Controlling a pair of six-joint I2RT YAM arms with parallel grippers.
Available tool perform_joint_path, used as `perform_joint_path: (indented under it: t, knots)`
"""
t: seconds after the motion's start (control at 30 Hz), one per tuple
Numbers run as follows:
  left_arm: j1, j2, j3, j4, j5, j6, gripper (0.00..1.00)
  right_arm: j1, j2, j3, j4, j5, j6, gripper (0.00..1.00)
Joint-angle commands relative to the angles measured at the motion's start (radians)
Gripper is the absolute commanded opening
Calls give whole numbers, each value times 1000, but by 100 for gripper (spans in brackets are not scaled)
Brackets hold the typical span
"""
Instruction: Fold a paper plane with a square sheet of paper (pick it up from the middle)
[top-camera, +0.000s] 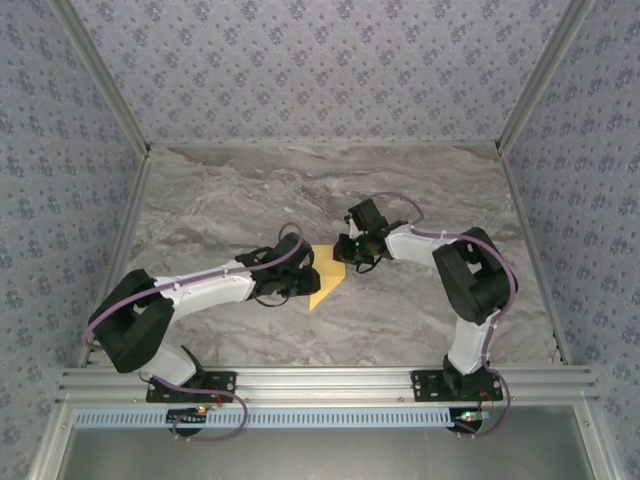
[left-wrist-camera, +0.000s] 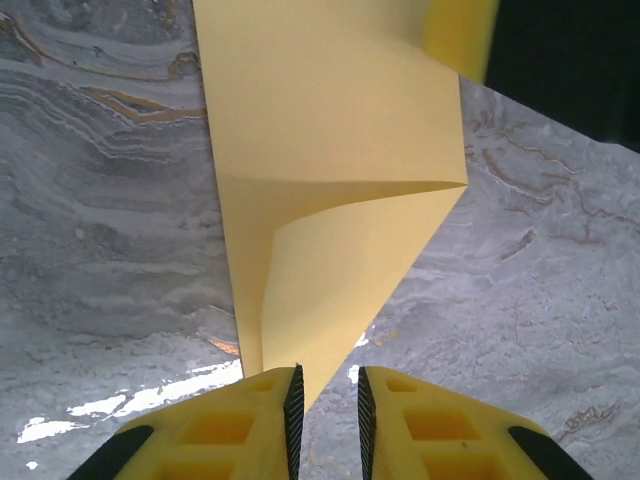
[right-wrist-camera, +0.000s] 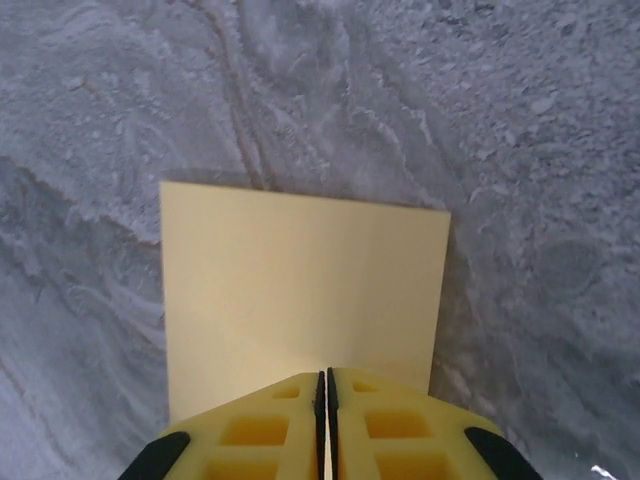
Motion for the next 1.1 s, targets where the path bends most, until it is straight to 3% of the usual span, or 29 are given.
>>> perform_joint_path:
  t: [0.0,0.27,0.43,0.73,1.07]
  knots:
    - [4,24,24,22,-10,7,25,8,43,36,-81,42,11,12]
    - [2,37,0,119,77,25,23,28,-6,-35,-215,132,21,12]
    - [1,75,20,119,77,37,19,33,-91,-45,-236,132,45,13]
    - [5,132,48,94,-47,36,11,-6,-292,-217,-27,0,158,42]
    - [11,192,42,85,-85,2,4,-9,-327,-386,173,-110,329,49]
